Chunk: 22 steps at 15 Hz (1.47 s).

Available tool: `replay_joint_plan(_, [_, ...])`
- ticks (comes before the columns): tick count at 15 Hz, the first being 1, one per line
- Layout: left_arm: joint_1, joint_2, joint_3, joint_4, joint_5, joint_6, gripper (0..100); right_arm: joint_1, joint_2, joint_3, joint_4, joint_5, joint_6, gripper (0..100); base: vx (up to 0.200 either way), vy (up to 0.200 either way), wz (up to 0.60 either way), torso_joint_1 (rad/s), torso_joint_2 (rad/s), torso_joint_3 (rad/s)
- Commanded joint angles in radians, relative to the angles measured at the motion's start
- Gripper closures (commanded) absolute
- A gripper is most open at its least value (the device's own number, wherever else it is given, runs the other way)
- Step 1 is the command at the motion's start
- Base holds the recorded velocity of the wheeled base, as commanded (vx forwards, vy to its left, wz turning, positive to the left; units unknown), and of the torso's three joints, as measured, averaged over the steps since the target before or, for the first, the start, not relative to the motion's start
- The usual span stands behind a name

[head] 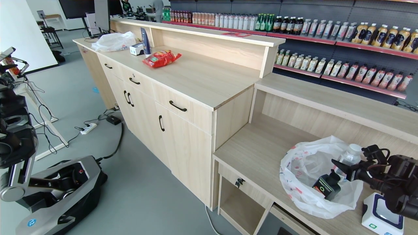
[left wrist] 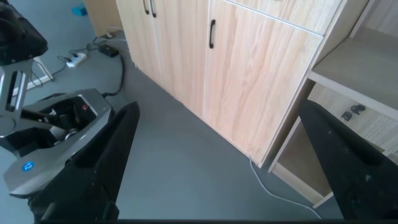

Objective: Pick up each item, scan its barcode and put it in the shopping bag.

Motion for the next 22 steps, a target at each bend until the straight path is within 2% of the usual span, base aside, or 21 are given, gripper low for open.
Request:
replay_joint_plan(1, [-0.001,0.000,0.000,0.000,0.000,0.000,0,-0.003,0.005,0.003,-0.001,0.001,-0.002,100,0.000,0.000,0.00,0.000,0.00,0.000])
replay_joint_plan(14, [0.000,0.000,0.000,0.000,0.000,0.000,0,-0.007,0.024,0.009,0.005,0.001,-0.019,100,0.000,0.000,0.00,0.000,0.00,0.000])
replay_joint_plan(15, [0.000,0.000,0.000,0.000,0.000,0.000,0,-0.007,0.024,0.009,0.008,0.001,-0.019,0,0.000,0.000,0.00,0.000,0.00,0.000])
replay_joint_plan(20, [0.000,0.000,0.000,0.000,0.000,0.000,0,-0.009,-0.042,0.016,0.017,0.007,-0.011,0,0.000,0.000,0.00,0.000,0.00,0.000])
replay_joint_plan(22, [0.000,0.000,0.000,0.000,0.002,0.000,0,-0.020,-0.163,0.038,0.057,0.008,-0.013,0,0.000,0.000,0.00,0.000,0.00,0.000])
